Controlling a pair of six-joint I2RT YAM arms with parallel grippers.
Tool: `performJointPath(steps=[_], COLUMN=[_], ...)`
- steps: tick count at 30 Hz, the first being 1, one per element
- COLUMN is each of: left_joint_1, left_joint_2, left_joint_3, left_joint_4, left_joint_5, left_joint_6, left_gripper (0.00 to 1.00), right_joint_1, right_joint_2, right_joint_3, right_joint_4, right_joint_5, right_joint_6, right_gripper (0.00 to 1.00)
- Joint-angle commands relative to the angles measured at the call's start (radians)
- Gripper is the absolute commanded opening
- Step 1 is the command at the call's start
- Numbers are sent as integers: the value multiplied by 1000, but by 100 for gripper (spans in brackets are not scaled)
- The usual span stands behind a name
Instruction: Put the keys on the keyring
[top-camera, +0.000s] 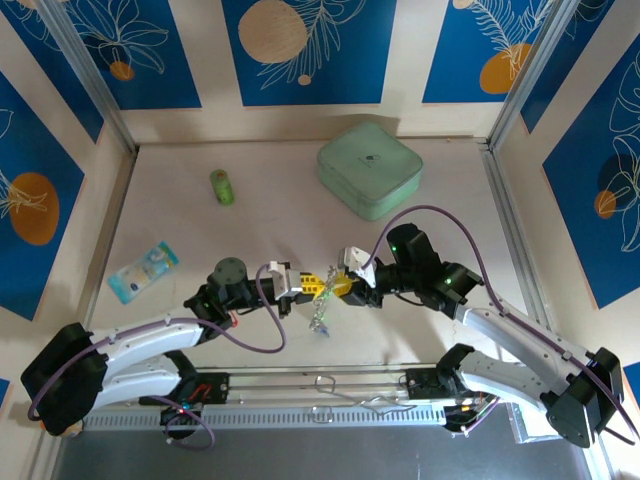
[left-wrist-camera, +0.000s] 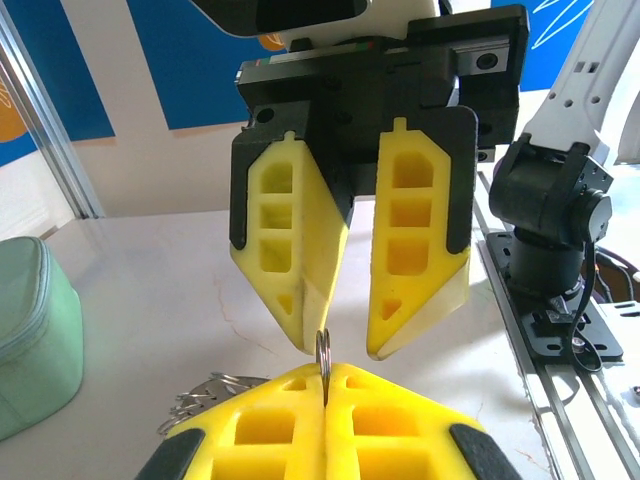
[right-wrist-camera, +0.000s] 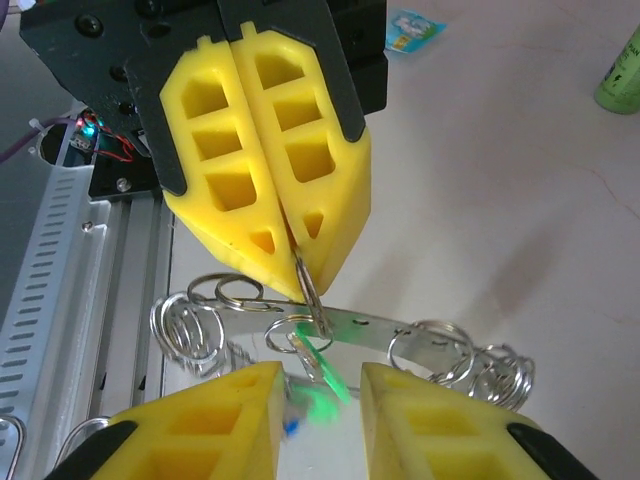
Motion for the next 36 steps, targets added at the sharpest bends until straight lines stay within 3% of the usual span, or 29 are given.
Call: performJointPath(steps=[1,9,15,18,20,22,27,30,36], left_joint_1=[-6,-6,-6,-7,-5,-6,-6,-7,-7], left_joint_2=[1,11,12,10,2,-8,-20,-30,-22], left_joint_3=[28,35,34,35,34,42,83,97,137], left_joint_4=[42,48,63,33,-16,-101,-241,-278,-361], left_joint_5=[46,68,64,18,-30,-42,-86,-90,-74], left_joint_6=[16,8,-2,-2,10,53,92,111,146], left_gripper=[0,0,0,0,14,16,14,7,0], right_joint_1=[-3,5,11,12,14,24,74,111,134], right_joint_2=[11,38,61,62,62,67,117,145,148], right_joint_3=[39,45,60,72,89,110,181,222,261], right_joint_4=[21,61,64,44,14,-29,-153,-204,-212], right_joint_5=[-46,-64,-81,-80,-60,-23,84,158,172], right_joint_6=[0,7,0,-16,-35,-66,-148,-188,-209], right_gripper=[27,19,2,0,0,0,0,0,0])
